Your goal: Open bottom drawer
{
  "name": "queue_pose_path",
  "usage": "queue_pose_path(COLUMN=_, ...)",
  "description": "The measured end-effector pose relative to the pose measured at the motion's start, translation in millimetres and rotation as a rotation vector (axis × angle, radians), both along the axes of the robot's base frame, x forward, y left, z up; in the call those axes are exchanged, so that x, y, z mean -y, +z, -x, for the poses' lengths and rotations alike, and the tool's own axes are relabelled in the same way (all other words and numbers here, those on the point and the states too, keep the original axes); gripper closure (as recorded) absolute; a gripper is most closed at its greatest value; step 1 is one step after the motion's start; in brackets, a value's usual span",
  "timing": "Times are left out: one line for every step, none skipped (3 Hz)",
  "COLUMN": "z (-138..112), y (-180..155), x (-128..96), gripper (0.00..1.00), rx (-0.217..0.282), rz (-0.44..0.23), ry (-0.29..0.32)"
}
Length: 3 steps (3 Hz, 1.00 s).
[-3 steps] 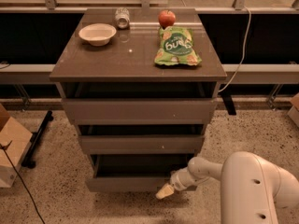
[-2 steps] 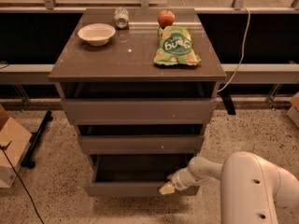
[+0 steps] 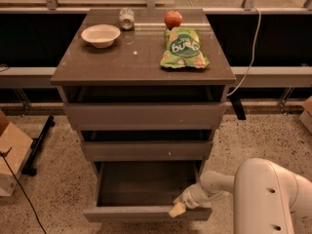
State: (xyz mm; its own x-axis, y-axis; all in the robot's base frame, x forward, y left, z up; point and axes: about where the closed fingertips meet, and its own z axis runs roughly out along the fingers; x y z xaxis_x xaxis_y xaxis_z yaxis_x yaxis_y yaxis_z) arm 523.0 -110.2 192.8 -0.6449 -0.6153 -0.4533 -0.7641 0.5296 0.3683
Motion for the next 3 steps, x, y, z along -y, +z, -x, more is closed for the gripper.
queue_pose_path(z=0.1, y=0.0, x=0.0, gripper=0.60, rx=0.000, rz=0.000, ry=0.000)
queue_pose_path(z=1.6, y=-1.2, x=-1.7, gripper=0.37, rx=-0.003, rz=-0.001, ry=0.002)
queue_pose_path(z=3.1, y=-2.4, x=-3.3, gripper=0.14, rx=-0.006, rz=-0.003, ry=0.004)
